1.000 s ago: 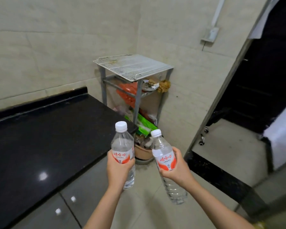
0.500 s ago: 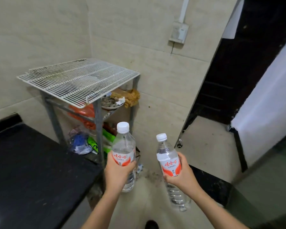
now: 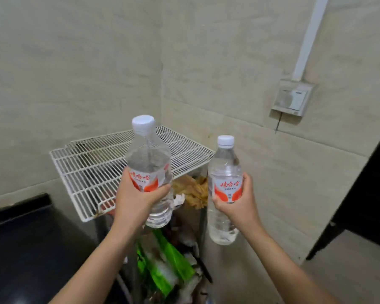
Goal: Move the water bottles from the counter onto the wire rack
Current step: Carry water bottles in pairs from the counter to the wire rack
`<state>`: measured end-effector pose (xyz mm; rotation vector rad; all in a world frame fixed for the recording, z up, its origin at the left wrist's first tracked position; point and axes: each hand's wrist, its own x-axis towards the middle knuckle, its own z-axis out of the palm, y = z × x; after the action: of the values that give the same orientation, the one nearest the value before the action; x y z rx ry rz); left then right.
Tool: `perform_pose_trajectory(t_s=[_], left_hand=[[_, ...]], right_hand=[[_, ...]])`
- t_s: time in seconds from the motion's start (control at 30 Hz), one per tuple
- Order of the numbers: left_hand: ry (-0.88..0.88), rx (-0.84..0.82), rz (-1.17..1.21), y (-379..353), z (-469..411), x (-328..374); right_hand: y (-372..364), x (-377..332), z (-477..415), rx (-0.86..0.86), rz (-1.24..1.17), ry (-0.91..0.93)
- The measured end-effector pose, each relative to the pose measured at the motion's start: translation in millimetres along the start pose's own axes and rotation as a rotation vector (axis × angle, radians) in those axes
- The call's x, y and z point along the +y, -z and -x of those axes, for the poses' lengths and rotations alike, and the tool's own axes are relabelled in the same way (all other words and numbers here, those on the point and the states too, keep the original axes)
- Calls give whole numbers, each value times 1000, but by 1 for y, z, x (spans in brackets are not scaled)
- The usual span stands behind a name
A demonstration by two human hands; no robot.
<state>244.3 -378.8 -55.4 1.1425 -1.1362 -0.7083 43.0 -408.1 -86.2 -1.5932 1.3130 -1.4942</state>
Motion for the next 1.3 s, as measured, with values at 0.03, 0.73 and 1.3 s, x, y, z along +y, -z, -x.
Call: perform_pose_trajectory(t_s=[0.03,0.73,1.3], left_hand=[[-4,30,-2,1,-12,1],[43,383,-111,46,-210,-54],[93,684,-236,61,-233,-72]], right_hand=[[-5,-1,-18,-1,-26,20],[-141,29,-281,-112,-74,101],[-258,63,-436,-164,-88,70]])
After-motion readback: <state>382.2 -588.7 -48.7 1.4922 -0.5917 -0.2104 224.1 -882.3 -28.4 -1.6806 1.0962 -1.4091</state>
